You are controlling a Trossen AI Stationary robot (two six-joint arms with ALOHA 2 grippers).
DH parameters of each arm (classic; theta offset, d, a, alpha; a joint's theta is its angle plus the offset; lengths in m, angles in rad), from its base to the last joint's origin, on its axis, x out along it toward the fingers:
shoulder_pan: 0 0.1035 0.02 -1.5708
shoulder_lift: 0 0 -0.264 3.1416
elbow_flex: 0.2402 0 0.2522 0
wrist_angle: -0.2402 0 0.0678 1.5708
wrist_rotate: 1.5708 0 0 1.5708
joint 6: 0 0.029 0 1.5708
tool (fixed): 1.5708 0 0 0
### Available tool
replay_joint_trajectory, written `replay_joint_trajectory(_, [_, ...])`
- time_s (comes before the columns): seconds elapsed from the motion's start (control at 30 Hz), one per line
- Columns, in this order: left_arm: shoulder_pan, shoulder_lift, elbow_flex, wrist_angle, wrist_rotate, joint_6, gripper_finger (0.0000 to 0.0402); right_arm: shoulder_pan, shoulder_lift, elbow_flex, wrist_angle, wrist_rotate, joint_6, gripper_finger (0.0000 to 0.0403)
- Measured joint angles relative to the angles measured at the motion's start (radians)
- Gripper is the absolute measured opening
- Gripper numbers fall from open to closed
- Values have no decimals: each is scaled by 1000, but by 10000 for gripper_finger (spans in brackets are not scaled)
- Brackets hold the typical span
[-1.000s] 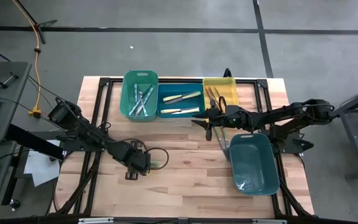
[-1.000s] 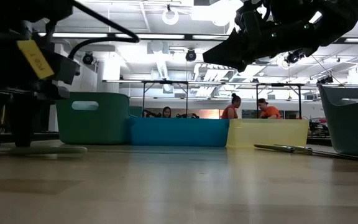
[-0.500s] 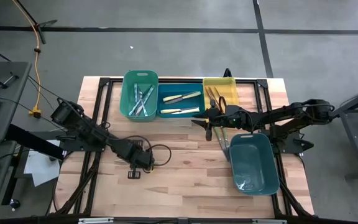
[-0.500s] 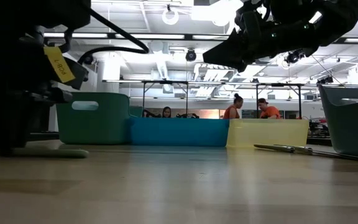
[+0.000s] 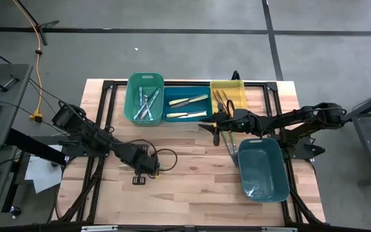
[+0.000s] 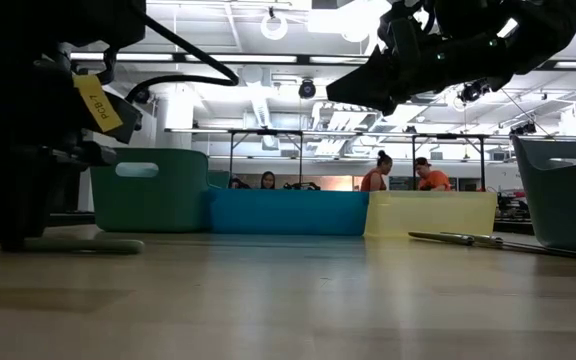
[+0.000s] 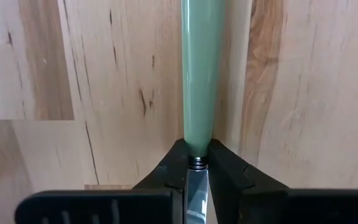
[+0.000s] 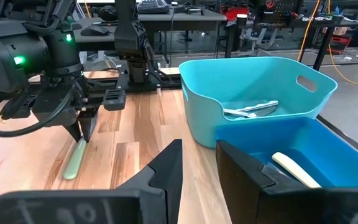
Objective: Sort silverware by color (type)
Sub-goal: Put the green knife into the green bin
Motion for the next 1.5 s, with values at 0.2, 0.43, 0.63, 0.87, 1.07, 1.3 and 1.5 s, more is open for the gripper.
replay_joint_trajectory(0.2, [4, -55, -9, -12, -52, -4, 27, 0, 0, 0, 0, 0, 0, 94])
replay_joint_trajectory(0.43, [20, -100, -7, -37, -44, -21, 27, 0, 0, 0, 1, 0, 0, 94])
replay_joint_trajectory(0.63, [31, -142, -6, -34, -31, -20, 27, 0, 0, 0, 1, 0, 0, 94])
replay_joint_trajectory(0.87, [55, -287, -5, -37, -68, -9, 27, 0, 0, 0, 1, 0, 0, 94])
replay_joint_trajectory(1.07, [88, -496, -4, 90, -306, 113, 27, 0, 0, 0, 8, 0, 0, 94])
replay_joint_trajectory(1.3, [206, -699, -209, 744, -327, 402, 27, 0, 0, 0, 26, 0, 7, 94])
replay_joint_trajectory(1.5, [372, -722, -470, 1277, -141, 379, 27, 0, 0, 0, 56, 0, 10, 94])
